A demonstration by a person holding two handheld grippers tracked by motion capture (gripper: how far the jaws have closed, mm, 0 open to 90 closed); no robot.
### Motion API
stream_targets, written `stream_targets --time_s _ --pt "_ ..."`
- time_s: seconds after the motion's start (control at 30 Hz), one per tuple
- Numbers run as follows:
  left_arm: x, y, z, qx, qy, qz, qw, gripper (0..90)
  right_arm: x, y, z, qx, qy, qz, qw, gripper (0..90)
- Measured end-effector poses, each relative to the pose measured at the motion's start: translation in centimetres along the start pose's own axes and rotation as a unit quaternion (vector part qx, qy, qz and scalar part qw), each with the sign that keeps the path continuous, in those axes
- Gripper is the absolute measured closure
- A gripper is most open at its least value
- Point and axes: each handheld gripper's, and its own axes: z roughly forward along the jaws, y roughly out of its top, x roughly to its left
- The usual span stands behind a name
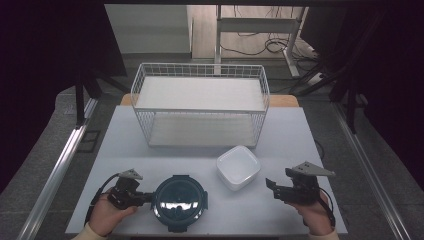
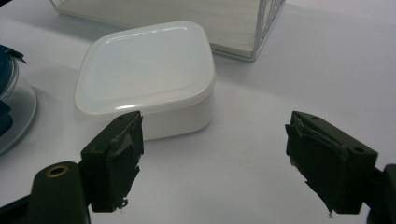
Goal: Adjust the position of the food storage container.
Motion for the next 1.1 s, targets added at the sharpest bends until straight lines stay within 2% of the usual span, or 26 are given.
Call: stream_targets --time_s 0.17,0.47,0.67,0.77,0.93,0.97,1.0,1.03,1.07,1.1 --pt "-0.4 0.3 0.7 0.011 -0.004 0.008 0.9999 90.0 0.2 -0.2 0.1 0.003 0.003 -0.003 1.0 18.8" --pt "-1.6 1.4 1.8 0.017 -0.003 0.021 0.9996 90.0 0.3 -0.2 -0.1 0.0 0.002 -0.004 1.0 18.8" --pt "-1.7 1.2 1.9 0.015 -0.009 0.021 0.9996 90.0 0.5 -0.4 0.0 0.003 0.002 -0.006 1.0 18.7" --pt "-1.7 1.1 1.9 0.014 -0.011 0.029 0.9994 90.0 0.5 -0.4 0.0 0.003 0.001 -0.007 1.0 18.7" --pt "-1.3 1.0 1.8 0.008 -0.025 0.027 0.9993 89.6 0.5 -0.4 0.0 0.002 -0.003 -0.008 1.0 18.7" --pt "-1.0 0.8 1.3 -0.002 -0.022 0.026 0.9994 88.2 0.4 -0.4 0.0 0.0 -0.004 -0.004 1.0 18.7" --pt "-1.0 0.8 1.3 -0.002 -0.022 0.026 0.9994 88.4 0.4 -0.4 0.0 -0.001 -0.004 -0.005 1.0 18.7" --pt "-0.9 0.4 0.7 -0.016 -0.019 0.021 0.9995 88.4 0.4 -0.5 0.1 -0.001 -0.005 -0.005 1.0 18.7" --pt "-0.9 0.4 0.7 -0.016 -0.019 0.021 0.9995 88.2 0.4 -0.5 0.1 -0.001 -0.005 -0.005 1.0 18.7" --pt "-0.5 0.0 0.1 -0.031 -0.013 0.014 0.9993 87.1 0.6 -0.5 0.2 0.0 -0.005 -0.004 1.0 18.7"
